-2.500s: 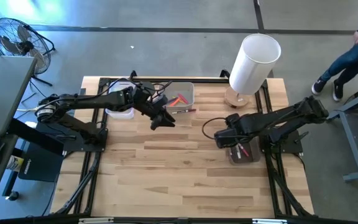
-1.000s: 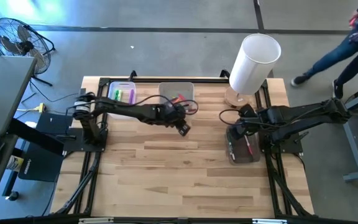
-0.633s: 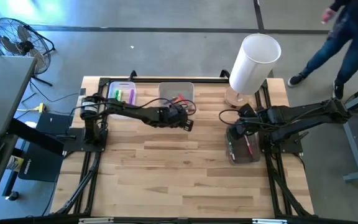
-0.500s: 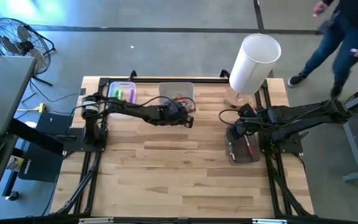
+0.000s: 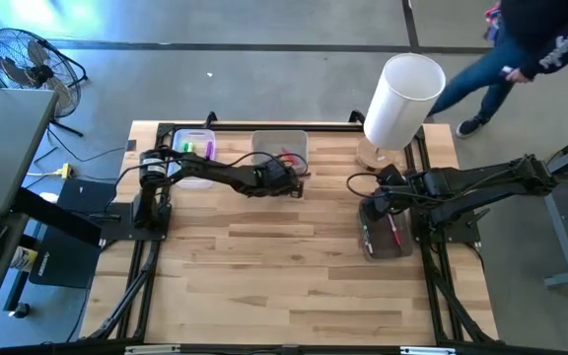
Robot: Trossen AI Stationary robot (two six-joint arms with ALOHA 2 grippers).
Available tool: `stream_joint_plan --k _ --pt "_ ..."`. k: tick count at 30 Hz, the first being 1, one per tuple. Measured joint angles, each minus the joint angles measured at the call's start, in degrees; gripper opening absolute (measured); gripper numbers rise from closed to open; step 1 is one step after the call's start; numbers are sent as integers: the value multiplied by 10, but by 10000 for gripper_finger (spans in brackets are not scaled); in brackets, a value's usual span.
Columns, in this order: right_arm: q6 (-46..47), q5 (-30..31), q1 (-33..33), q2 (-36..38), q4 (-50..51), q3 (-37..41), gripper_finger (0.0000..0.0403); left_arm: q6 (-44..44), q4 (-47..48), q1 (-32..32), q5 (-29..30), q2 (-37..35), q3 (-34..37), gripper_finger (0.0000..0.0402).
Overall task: Pick & Place Markers
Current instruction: Put the purple marker into the black bin
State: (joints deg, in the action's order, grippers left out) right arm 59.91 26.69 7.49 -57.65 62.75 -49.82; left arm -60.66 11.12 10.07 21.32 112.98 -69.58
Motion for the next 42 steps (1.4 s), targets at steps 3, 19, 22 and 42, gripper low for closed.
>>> stream_joint_plan --k 3,19,22,42 --pt "-4 0 0 0 -6 0 140 -7 -7 1 7 2 -1 0" --pt "-19 -1 0 0 -14 0 140 -11 -12 1 68 8 -2 0" --pt "-19 -1 0 0 -14 0 140 -11 -12 1 77 8 -2 0" --pt "-19 -1 0 0 -26 0 140 -22 -16 7 58 32 -1 0"
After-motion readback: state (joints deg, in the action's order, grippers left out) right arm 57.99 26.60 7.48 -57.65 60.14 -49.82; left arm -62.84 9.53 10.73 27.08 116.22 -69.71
